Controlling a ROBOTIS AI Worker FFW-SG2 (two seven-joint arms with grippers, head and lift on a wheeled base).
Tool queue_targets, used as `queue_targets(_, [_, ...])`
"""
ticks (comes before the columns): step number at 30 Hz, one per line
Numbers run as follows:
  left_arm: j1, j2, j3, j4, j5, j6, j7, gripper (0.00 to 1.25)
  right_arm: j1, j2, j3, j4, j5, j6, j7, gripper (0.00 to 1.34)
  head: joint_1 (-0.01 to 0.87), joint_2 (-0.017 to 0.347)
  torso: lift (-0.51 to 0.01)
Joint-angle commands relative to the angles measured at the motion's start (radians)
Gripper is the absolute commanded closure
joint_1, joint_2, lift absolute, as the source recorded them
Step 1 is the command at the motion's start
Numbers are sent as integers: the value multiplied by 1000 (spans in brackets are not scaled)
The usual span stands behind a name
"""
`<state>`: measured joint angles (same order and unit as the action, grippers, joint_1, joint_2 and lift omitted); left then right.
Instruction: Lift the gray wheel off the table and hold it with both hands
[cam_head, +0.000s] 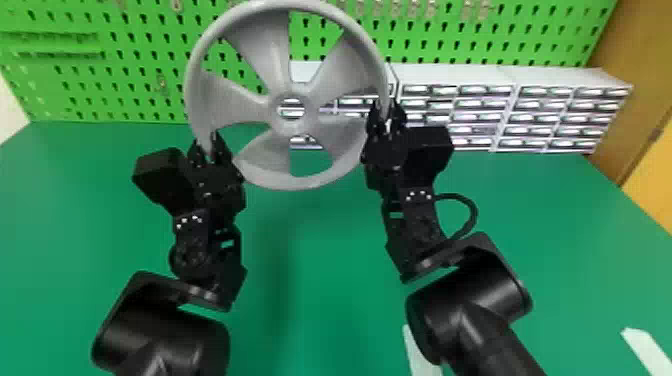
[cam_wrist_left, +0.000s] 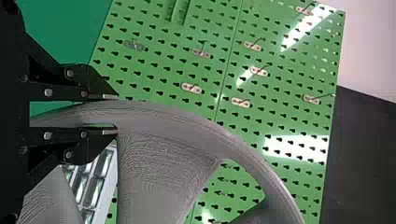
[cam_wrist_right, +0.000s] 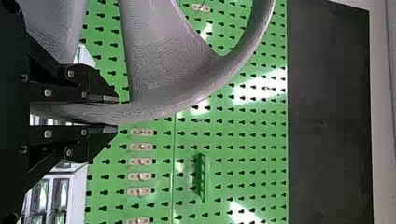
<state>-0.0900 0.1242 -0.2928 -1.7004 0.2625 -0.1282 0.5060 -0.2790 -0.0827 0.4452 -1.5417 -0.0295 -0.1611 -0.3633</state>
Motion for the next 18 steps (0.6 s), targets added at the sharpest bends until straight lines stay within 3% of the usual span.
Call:
queue_targets(1, [-1, 0, 7, -1, -2, 2, -3, 1044, 1, 0, 1, 0, 0, 0, 0, 1107, 711, 15, -98])
queue_targets(18, [-1, 0, 6, -1, -6, 5, -3, 1044, 3, 0, -2, 0, 0, 0, 0, 1107, 711, 15, -98])
